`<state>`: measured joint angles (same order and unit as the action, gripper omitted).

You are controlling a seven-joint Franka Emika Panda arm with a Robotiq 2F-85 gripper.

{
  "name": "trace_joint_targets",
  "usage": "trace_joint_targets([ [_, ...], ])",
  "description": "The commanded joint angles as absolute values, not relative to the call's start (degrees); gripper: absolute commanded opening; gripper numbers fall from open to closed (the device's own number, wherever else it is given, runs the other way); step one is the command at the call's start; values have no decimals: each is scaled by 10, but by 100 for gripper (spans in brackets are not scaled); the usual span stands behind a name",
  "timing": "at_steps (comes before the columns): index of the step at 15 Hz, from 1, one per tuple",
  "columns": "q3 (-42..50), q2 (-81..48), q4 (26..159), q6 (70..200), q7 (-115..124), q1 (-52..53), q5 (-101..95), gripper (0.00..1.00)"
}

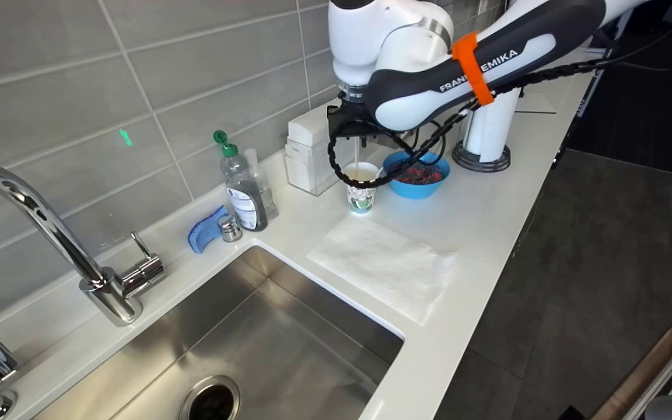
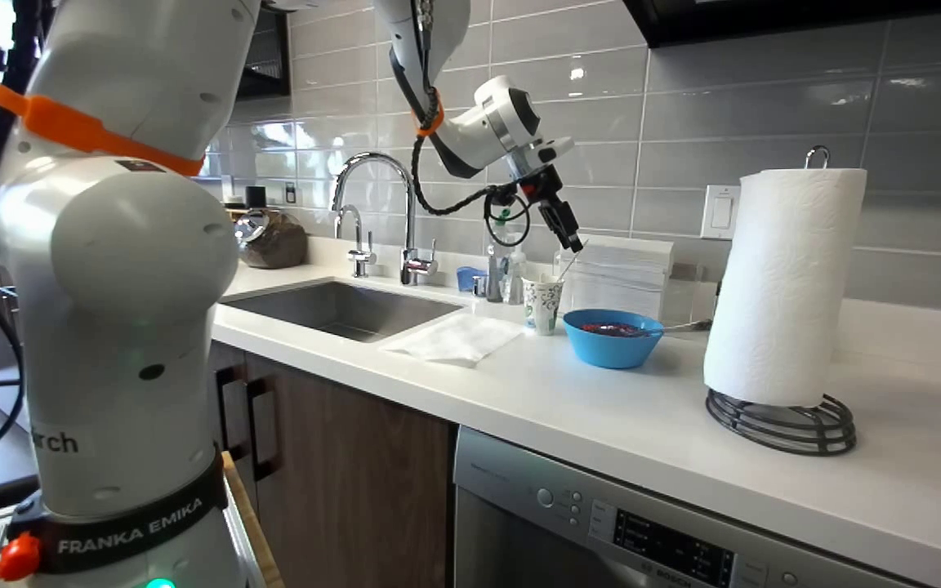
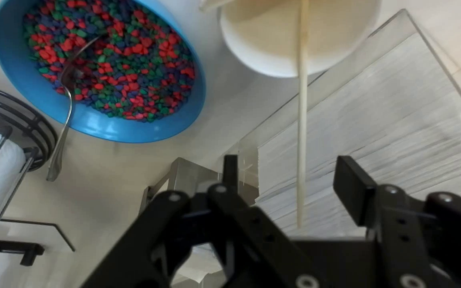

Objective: Remove the chopstick from the cup

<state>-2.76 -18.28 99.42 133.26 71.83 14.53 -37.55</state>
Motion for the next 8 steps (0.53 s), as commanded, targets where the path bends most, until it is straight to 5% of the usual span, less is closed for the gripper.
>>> trace_joint_targets([
  [1,-11,-211,969,1344,759,164,-419,49],
  [8,-8,-235,948,1342,796,172,-466,53],
])
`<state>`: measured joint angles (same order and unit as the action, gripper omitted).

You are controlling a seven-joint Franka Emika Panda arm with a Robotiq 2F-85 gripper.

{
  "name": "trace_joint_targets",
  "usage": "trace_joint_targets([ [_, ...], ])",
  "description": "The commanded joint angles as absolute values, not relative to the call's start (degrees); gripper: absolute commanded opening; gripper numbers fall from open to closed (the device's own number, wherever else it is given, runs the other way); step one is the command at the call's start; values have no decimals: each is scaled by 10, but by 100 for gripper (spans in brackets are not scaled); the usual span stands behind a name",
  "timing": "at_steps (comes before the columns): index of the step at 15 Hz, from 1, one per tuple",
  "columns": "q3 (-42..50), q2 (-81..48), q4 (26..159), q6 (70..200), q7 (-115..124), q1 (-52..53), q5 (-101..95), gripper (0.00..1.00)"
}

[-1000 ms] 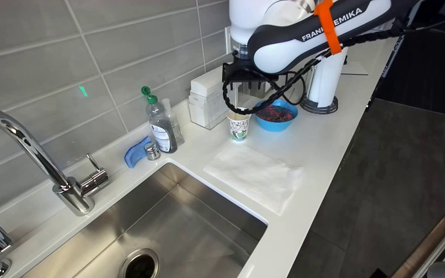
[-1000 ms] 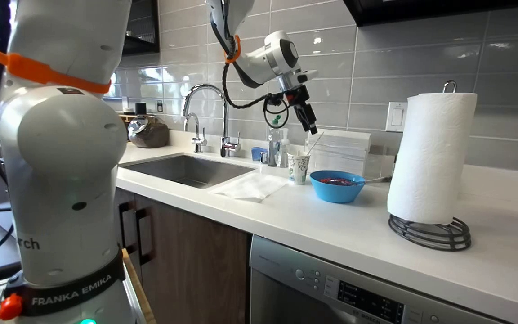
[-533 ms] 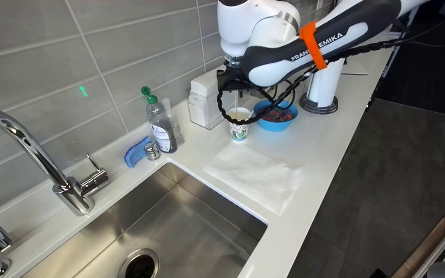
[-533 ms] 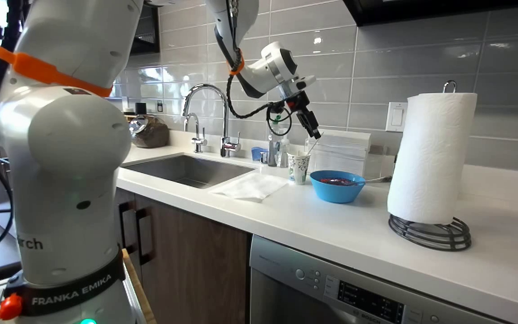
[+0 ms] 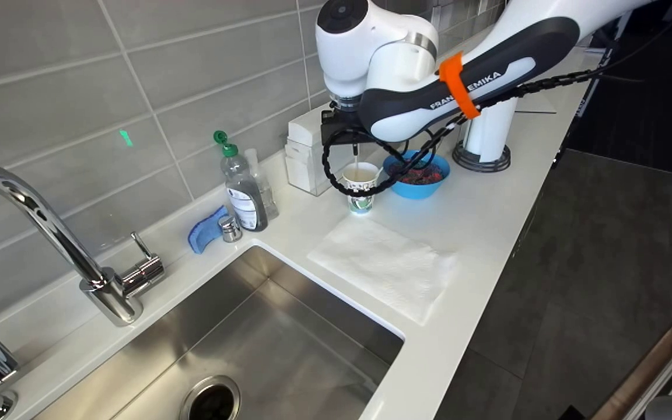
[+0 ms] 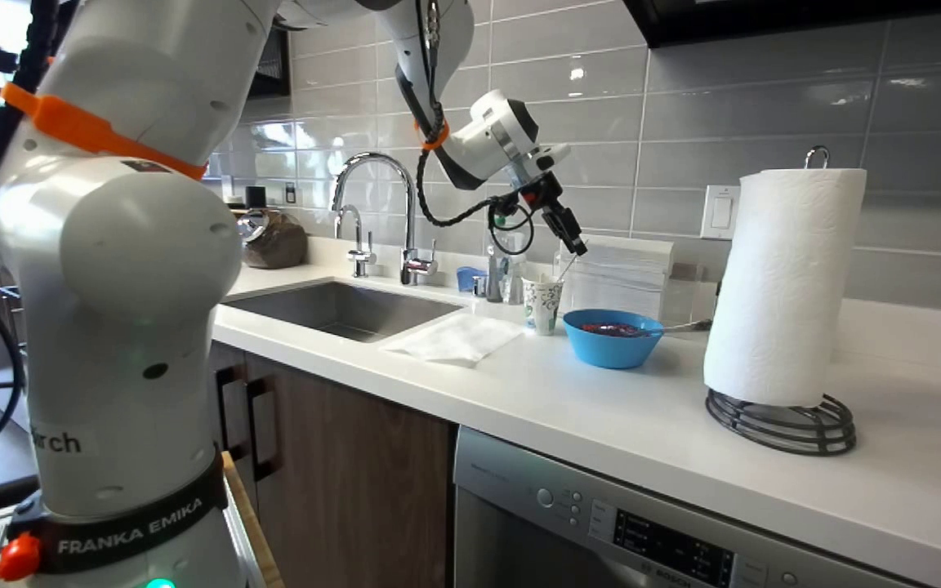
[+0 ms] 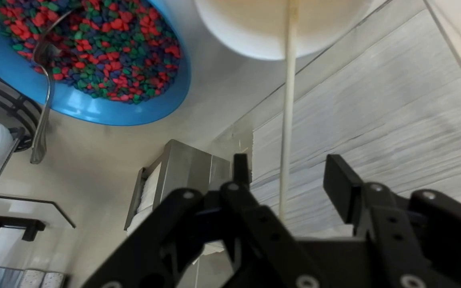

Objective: Remove the chopstick from the cup

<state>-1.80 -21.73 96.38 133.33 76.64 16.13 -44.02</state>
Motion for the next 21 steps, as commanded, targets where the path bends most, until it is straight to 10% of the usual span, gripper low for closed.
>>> trace_joint_targets([
  [1,-8,-238,946,1340,799,172,-469,48],
  [14,-9,-231,957,1338,830,173,-490,1],
  [21,-13,-210,972,1329,853,181,-518,2],
])
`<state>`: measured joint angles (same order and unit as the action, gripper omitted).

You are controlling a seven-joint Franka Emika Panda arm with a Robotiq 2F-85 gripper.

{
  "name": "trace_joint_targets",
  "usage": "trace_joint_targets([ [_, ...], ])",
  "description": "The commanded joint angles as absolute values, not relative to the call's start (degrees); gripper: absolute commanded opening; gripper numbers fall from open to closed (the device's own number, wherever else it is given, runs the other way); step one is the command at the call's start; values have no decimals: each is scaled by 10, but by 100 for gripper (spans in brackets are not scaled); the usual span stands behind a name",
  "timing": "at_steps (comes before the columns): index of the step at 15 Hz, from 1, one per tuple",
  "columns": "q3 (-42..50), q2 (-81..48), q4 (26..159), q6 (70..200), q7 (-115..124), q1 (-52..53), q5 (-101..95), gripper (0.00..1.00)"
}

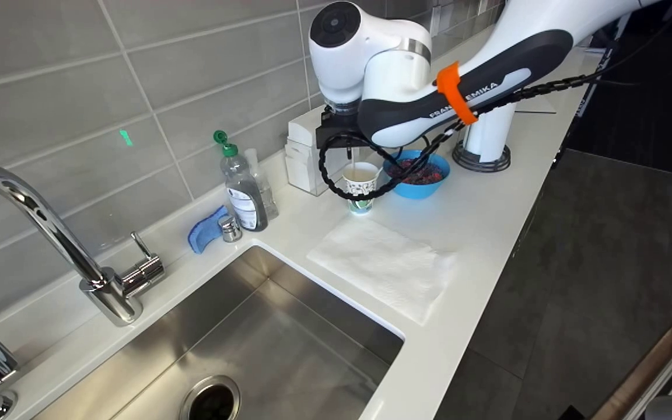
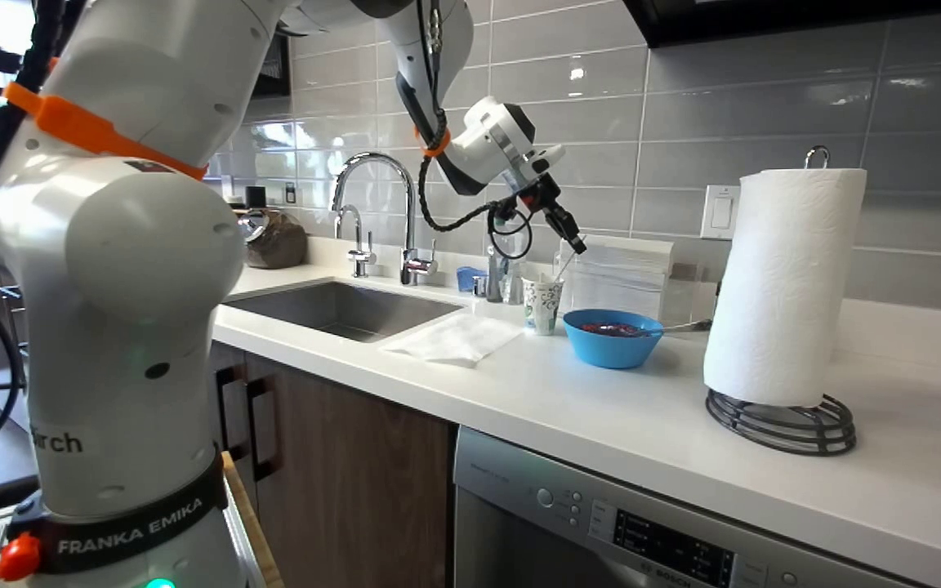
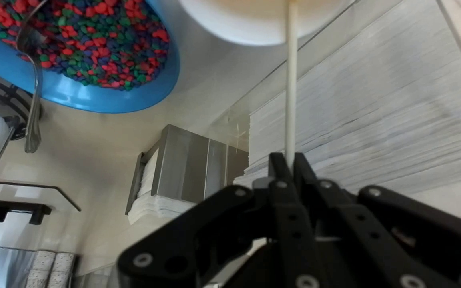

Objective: Remove the chopstick from the cup

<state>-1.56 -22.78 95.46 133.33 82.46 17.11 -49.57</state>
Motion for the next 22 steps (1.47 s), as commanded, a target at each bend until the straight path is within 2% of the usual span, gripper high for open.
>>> trace_joint_targets([
  [1,-14,-205,975,1325,856,182,-520,2],
  [22,-80,-68,1022,1195,965,182,-661,2],
])
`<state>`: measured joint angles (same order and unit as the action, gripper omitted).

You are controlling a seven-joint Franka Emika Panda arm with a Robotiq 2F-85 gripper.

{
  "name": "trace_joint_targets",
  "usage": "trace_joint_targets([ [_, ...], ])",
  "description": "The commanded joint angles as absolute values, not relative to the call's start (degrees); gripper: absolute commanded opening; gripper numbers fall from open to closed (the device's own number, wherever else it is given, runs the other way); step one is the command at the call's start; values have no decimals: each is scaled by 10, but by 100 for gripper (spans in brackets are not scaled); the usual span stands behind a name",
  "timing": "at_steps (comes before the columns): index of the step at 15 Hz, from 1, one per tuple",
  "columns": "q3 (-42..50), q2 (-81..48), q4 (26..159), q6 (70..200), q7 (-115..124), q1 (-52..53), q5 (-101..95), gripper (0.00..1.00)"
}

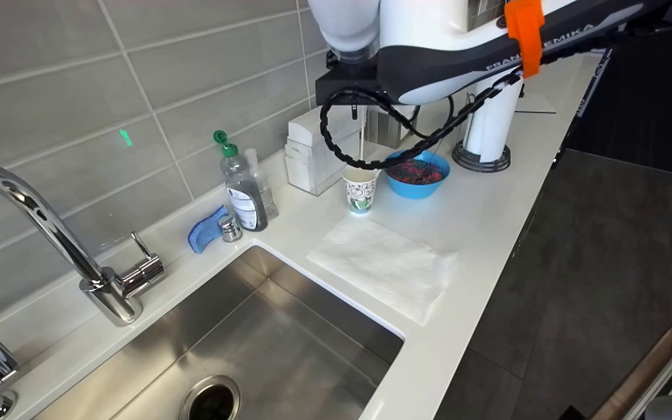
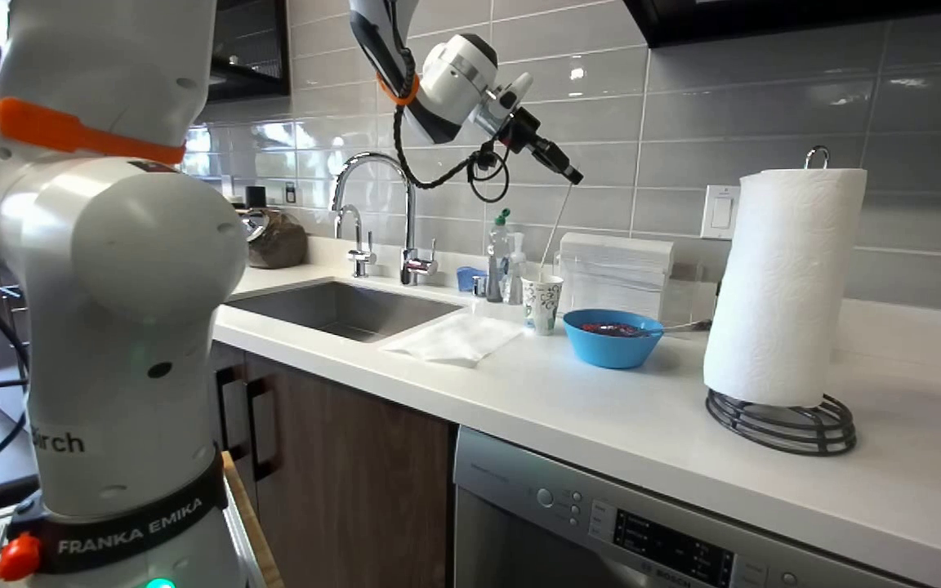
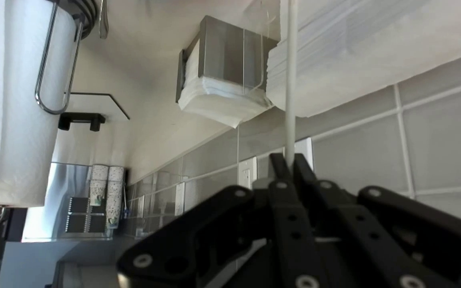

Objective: Remove the chopstick from the cup

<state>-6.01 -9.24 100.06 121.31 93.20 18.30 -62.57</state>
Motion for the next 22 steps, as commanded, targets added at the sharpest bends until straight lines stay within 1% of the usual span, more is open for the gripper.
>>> trace_joint_targets([
  [1,-87,-63,1024,1197,961,180,-665,2],
  [7,-117,-43,1046,1267,843,166,-595,2],
  [12,-126,-43,1060,1322,673,160,-486,2],
  [22,-135,-118,1006,1195,354,176,-294,2],
])
